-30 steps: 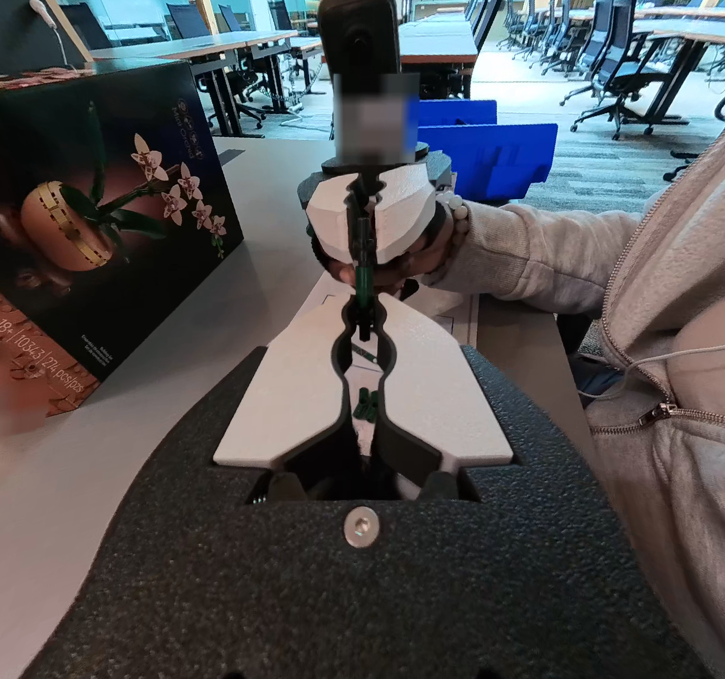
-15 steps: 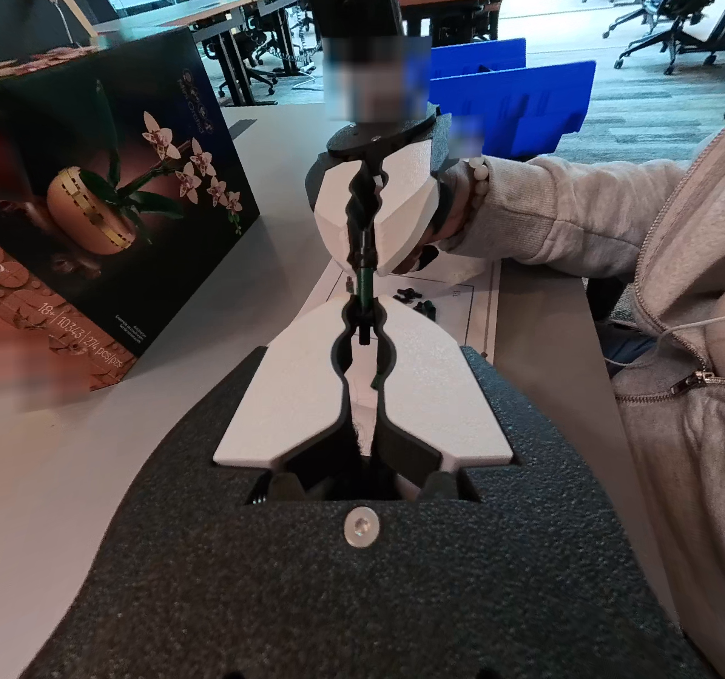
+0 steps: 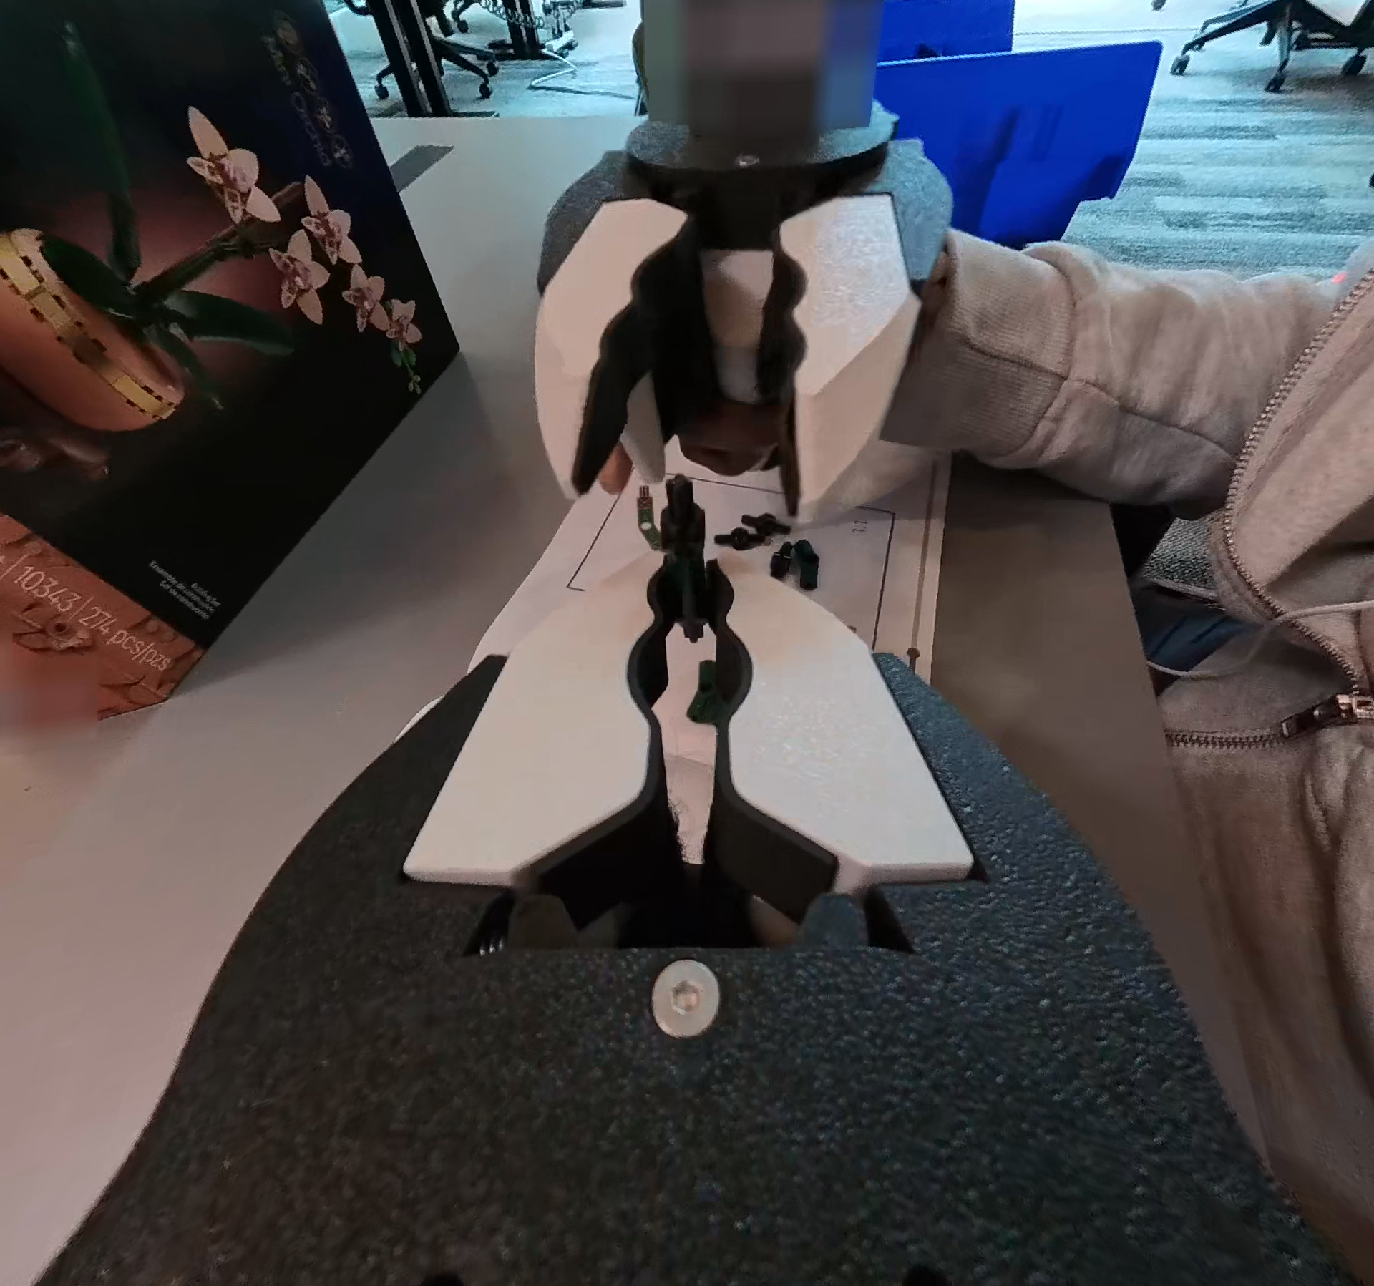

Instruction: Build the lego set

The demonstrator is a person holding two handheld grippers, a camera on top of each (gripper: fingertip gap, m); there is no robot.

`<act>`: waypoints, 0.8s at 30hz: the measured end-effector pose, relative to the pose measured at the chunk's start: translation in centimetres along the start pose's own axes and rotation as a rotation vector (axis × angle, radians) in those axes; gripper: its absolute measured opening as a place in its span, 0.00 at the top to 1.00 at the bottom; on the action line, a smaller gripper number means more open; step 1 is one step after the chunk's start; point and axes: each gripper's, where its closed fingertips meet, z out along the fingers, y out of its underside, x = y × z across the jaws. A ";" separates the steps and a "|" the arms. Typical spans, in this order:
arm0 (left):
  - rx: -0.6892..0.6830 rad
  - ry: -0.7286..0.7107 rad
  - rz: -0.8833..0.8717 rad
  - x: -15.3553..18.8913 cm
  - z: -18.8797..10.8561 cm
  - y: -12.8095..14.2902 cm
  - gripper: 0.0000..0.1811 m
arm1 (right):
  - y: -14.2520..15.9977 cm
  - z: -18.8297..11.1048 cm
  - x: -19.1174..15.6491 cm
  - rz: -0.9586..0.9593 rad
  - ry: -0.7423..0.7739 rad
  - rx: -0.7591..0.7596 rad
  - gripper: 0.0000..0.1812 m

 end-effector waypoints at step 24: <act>0.022 -0.004 0.063 0.5 0.4 -0.7 0.97 | -0.4 0.6 -0.8 0.062 -0.072 0.075 0.98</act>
